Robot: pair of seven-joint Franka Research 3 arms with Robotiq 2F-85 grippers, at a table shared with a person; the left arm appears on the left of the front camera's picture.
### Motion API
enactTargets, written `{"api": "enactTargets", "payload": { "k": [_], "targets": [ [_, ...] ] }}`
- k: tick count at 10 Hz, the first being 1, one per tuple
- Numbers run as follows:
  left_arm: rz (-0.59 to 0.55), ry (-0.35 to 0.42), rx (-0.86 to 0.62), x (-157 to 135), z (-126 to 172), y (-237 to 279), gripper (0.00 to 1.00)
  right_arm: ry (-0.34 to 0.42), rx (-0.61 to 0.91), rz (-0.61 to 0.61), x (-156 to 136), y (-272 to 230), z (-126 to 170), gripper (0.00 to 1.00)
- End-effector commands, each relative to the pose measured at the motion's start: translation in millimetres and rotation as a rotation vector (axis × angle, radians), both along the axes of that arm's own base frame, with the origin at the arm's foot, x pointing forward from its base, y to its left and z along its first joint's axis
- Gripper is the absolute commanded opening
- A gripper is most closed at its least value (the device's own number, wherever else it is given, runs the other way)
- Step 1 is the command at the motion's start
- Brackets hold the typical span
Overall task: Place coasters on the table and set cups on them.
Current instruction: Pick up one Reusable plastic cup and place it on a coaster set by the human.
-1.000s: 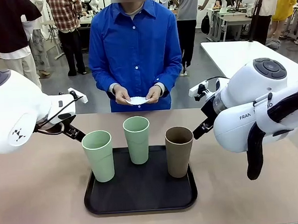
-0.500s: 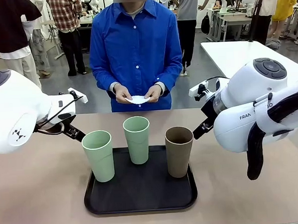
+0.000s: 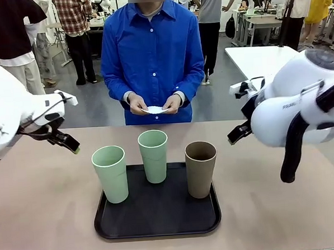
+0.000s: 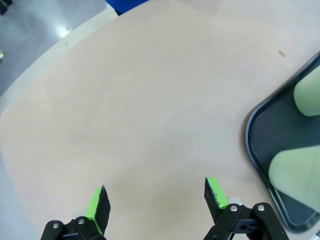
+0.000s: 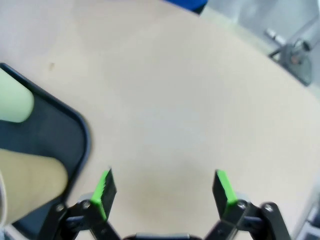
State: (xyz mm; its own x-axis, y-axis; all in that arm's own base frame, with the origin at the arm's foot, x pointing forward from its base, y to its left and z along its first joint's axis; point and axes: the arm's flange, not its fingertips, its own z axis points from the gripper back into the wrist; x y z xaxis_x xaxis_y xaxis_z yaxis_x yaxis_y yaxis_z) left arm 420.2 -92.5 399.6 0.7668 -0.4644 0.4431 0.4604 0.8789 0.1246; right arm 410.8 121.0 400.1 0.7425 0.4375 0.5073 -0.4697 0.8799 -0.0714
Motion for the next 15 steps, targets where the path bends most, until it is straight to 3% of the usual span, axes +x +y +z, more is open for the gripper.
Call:
{"api": "enactTargets", "payload": {
  "k": [1,3,5,7,8,11,12,13,15],
  "targets": [
    [-0.091,0.134,-0.014,-58,32,2,1.0,0.147,-0.005,0.038,-65,6,26,1.0],
    [-0.096,0.22,-0.007,-124,46,-3,1.0,0.217,-0.101,0.119,-149,21,53,1.0],
    [-0.064,0.21,0.005,-174,54,-4,1.0,0.203,-0.139,0.058,-203,13,58,1.0],
    [-0.081,0.191,-0.014,-184,47,-2,1.0,0.196,-0.125,0.029,-206,-5,41,1.0],
    [-0.098,0.225,0.009,-118,107,-21,1.0,0.226,-0.154,0.07,-154,42,114,1.0],
    [-0.1,0.215,0.005,-128,116,-19,1.0,0.221,-0.15,0.055,-166,36,124,1.0],
    [-0.137,0.299,-0.287,-119,124,3,1.0,0.346,0.182,0.079,-157,10,124,1.0],
    [-0.176,0.387,-0.611,-113,128,35,1.0,0.455,0.511,0.023,-151,-38,127,1.0],
    [-0.166,0.469,-0.974,-91,126,87,1.0,0.558,0.904,-0.09,-139,-106,111,1.0]
  ]
}}
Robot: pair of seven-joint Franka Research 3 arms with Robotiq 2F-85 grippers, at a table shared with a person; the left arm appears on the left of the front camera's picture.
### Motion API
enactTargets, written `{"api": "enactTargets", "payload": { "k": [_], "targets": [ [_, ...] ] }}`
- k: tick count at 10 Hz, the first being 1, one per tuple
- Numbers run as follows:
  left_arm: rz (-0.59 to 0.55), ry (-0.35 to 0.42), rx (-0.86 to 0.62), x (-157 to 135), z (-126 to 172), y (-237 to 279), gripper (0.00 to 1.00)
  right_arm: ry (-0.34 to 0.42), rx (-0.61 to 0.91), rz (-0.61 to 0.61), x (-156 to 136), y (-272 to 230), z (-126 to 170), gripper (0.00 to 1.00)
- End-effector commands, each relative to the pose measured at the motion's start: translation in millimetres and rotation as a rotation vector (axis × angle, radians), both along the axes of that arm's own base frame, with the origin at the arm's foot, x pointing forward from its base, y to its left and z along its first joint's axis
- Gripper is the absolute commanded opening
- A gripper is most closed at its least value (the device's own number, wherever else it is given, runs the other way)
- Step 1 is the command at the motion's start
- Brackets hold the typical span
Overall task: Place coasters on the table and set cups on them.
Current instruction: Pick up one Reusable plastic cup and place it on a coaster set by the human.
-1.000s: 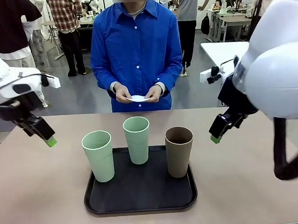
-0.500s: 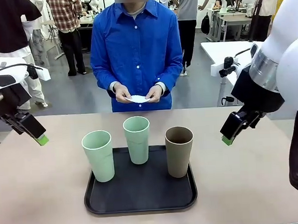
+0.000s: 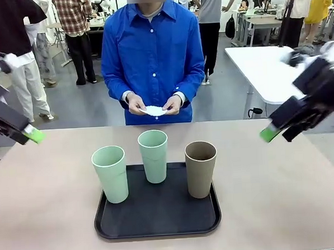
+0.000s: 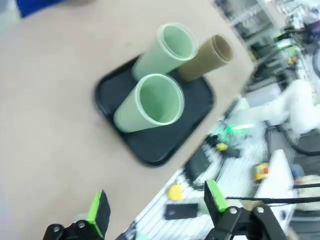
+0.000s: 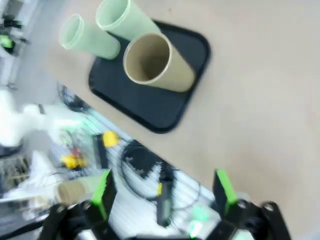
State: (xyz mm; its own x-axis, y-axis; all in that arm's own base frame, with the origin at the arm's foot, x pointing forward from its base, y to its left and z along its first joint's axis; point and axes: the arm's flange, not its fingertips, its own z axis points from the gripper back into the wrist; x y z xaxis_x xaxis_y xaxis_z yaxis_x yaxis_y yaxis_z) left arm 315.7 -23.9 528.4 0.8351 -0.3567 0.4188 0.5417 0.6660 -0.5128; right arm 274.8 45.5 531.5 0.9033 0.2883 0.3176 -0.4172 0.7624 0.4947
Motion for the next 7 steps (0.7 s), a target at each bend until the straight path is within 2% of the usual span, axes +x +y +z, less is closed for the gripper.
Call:
{"api": "enactTargets", "payload": {
  "k": [1,2,4,7],
  "targets": [
    [0.057,0.25,-0.454,26,-10,46,1.0,0.256,0.498,-0.227,-1,-57,-34,1.0],
    [0.101,0.313,-0.513,28,-24,75,1.0,0.308,0.559,-0.261,-7,-84,-46,1.0],
    [0.176,0.36,-0.553,28,-33,119,1.0,0.335,0.616,-0.276,-21,-113,-49,1.0],
    [0.238,0.358,-0.592,27,-39,151,1.0,0.29,0.664,-0.355,-40,-155,-39,1.0]
  ]
}}
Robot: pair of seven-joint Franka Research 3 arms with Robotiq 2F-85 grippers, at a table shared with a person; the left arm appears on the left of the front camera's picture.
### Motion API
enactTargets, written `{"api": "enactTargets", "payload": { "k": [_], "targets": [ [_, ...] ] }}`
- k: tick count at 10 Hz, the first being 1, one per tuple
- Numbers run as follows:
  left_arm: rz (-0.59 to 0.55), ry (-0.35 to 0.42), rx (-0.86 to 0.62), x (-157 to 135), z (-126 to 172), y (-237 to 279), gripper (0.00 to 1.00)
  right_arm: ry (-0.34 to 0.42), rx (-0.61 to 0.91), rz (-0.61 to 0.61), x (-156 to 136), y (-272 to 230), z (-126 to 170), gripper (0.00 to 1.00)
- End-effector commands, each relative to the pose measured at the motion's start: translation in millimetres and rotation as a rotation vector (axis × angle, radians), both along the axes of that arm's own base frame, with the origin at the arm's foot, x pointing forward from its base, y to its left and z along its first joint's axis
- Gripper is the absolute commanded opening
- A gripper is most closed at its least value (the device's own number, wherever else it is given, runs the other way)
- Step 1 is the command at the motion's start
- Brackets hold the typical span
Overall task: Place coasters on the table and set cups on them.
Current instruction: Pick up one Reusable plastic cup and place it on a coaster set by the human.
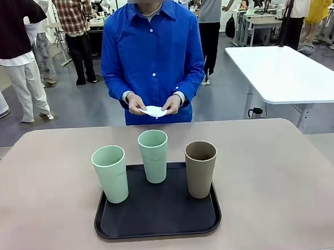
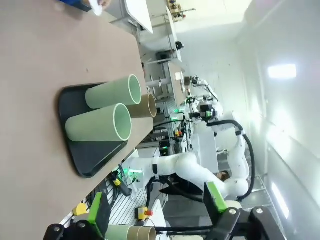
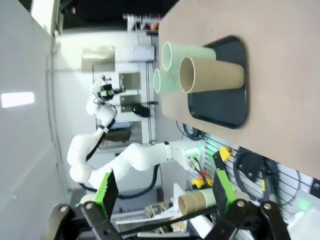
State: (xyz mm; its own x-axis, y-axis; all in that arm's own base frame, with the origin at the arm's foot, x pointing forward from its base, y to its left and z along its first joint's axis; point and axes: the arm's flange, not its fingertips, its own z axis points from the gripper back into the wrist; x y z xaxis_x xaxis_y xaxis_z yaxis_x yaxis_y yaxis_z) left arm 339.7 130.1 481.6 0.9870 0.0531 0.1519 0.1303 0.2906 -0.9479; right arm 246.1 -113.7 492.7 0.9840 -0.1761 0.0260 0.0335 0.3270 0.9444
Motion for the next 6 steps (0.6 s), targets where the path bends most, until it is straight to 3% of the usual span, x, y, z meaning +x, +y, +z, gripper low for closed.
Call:
{"api": "enactTargets", "payload": {
  "k": [1,5,6],
  "targets": [
    [0.027,0.008,0.019,-4,3,8,1.0,-0.043,-0.001,-0.045,-17,-6,5,1.0],
    [0.099,0.008,0.05,-9,3,14,1.0,-0.027,-0.016,-0.06,-22,-14,6,1.0],
    [0.062,0.022,0.037,-5,0,17,1.0,-0.012,-0.016,-0.076,-24,-21,7,1.0]
  ]
}}
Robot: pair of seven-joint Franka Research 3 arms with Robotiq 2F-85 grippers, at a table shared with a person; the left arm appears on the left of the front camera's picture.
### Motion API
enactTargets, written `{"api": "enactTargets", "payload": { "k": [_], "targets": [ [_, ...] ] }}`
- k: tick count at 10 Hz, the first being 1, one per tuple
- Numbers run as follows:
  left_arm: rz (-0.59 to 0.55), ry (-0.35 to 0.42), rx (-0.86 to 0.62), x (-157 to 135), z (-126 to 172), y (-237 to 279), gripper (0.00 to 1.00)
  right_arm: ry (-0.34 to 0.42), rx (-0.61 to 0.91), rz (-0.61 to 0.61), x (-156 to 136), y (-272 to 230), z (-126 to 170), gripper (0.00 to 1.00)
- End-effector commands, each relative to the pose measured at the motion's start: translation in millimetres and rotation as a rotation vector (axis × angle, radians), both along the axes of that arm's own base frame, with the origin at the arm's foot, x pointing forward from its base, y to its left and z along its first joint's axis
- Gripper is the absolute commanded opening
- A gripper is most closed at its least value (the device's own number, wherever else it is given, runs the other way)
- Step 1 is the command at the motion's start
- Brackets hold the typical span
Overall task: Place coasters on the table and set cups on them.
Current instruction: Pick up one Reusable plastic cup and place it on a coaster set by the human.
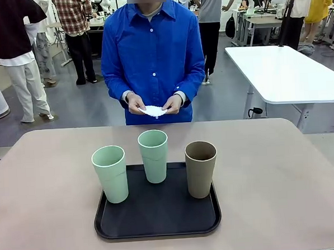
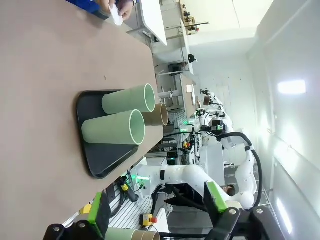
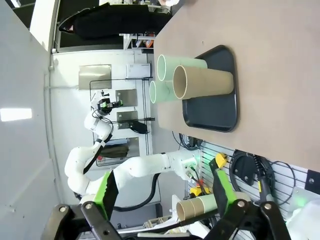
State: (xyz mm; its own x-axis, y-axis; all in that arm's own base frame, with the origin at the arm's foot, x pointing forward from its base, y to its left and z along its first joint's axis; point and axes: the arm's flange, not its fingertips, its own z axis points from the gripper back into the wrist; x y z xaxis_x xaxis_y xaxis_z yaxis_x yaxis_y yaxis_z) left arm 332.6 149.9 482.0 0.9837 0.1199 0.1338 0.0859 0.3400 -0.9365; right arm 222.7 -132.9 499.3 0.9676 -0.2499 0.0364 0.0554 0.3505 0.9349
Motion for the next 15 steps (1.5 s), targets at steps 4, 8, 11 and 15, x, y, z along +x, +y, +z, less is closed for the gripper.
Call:
{"api": "enactTargets", "payload": {
  "k": [4,8,11,15],
  "targets": [
    [-0.012,0.0,-0.007,1.6,-0.7,-2.5,1.0,-0.008,0.012,0.0,-0.1,-1.5,0.2,1.0],
    [-0.012,0.0,-0.007,1.6,-0.7,-2.5,1.0,-0.008,0.012,0.0,-0.1,-1.5,0.2,1.0],
    [-0.012,0.0,-0.007,1.6,-0.7,-2.5,1.0,-0.008,0.012,0.0,-0.1,-1.5,0.2,1.0],
    [-0.012,0.0,-0.007,1.6,-0.7,-2.5,1.0,-0.008,0.012,0.0,-0.1,-1.5,0.2,1.0]
  ]
}}
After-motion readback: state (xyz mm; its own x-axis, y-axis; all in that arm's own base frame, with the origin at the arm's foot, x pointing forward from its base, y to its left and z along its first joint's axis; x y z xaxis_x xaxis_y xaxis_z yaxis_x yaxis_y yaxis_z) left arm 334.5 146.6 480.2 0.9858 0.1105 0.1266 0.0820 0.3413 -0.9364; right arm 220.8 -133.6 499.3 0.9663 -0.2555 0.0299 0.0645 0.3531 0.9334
